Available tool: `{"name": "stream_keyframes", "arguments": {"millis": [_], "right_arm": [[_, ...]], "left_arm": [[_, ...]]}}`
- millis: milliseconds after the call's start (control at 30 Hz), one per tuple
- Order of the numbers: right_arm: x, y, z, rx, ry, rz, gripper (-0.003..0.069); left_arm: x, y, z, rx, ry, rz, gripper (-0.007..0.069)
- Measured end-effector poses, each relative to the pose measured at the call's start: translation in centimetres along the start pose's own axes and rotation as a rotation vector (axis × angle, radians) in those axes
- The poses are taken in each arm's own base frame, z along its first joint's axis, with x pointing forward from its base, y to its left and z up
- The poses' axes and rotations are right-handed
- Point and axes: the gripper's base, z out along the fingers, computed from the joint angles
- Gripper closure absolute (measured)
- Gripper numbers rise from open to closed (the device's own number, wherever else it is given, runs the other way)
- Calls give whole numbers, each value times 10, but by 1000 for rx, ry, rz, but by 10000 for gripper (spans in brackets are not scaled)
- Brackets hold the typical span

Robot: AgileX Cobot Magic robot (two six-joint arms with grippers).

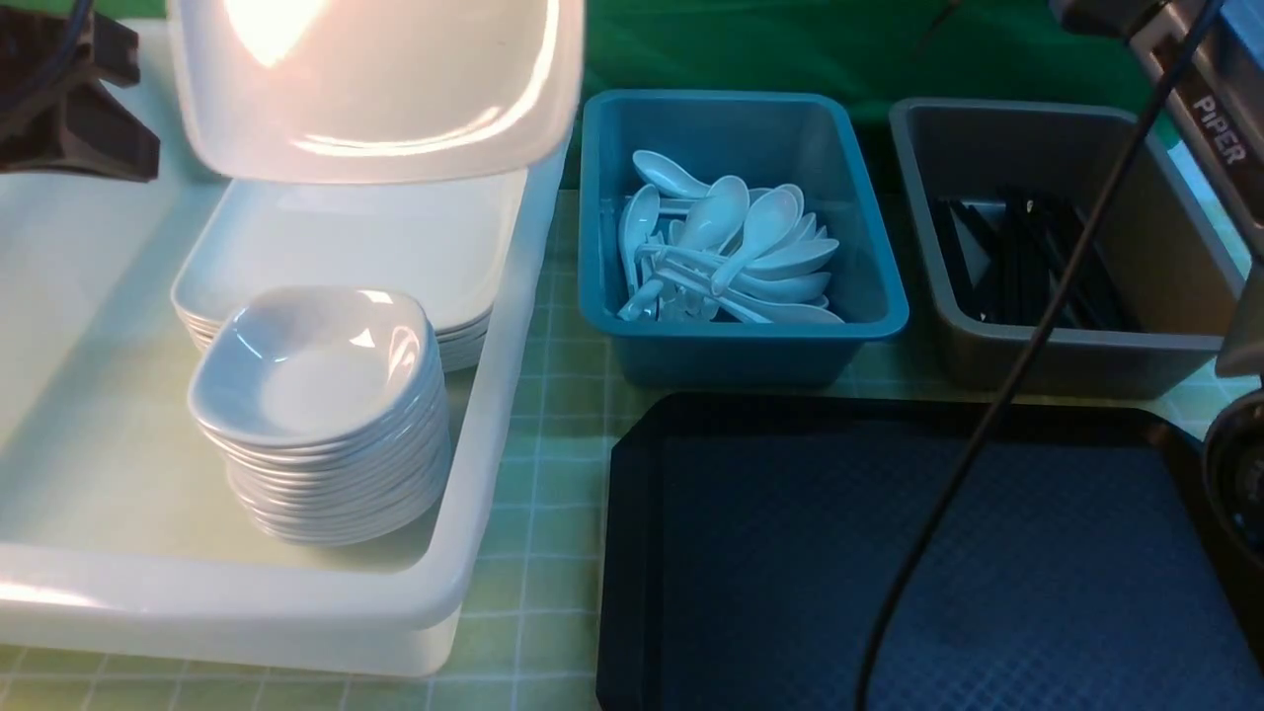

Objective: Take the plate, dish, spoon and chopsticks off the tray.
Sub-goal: Use the right arm to put the plate into the large storage box on the left

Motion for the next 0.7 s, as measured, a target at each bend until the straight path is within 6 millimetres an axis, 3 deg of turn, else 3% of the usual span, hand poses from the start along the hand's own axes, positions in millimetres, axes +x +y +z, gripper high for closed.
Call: {"name": "stream_keyframes", "arguments": {"millis": [167, 400, 700], "right_arm": [[12, 12, 15, 25, -57, -43, 634], [64, 2, 48, 106, -78, -90, 634], [93, 0, 61, 116, -50, -82, 634]], "left_arm": [[0, 0, 0, -4, 0, 3, 641], [2, 3, 0, -33, 27, 25, 641], [3, 3, 0, -36, 28, 27, 641]]}}
